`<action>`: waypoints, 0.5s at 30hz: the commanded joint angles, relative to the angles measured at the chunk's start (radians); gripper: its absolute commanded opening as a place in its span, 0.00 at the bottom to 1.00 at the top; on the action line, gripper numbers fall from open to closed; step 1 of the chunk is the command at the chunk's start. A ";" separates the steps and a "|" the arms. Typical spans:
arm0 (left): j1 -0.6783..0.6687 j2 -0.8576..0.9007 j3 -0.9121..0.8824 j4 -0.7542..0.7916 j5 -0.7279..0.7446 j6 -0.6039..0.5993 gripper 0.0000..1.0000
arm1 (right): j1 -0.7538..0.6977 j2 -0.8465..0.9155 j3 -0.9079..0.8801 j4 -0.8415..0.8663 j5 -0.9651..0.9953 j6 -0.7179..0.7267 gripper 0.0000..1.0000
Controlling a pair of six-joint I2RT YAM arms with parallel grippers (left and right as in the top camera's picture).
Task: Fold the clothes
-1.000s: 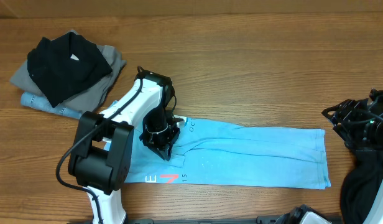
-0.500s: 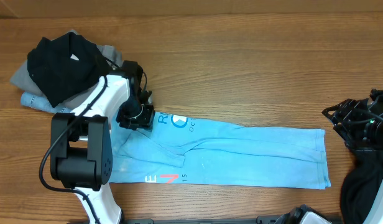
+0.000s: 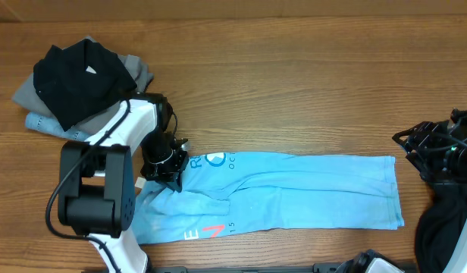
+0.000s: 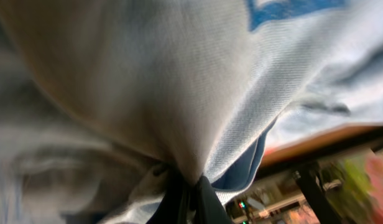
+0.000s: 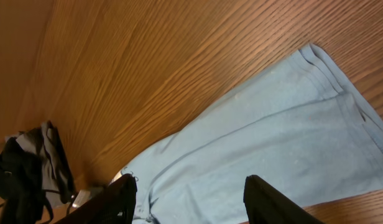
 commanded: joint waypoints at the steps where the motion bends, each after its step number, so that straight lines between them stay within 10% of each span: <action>1: 0.005 -0.093 -0.003 -0.087 0.048 -0.002 0.04 | 0.005 -0.003 0.004 0.004 0.009 -0.004 0.59; 10: 0.004 -0.154 -0.005 -0.083 -0.008 -0.021 0.40 | 0.005 -0.003 0.004 0.014 0.009 -0.004 0.59; 15: 0.005 -0.154 -0.008 0.094 -0.209 -0.128 0.28 | 0.005 -0.003 0.004 0.014 0.009 -0.004 0.59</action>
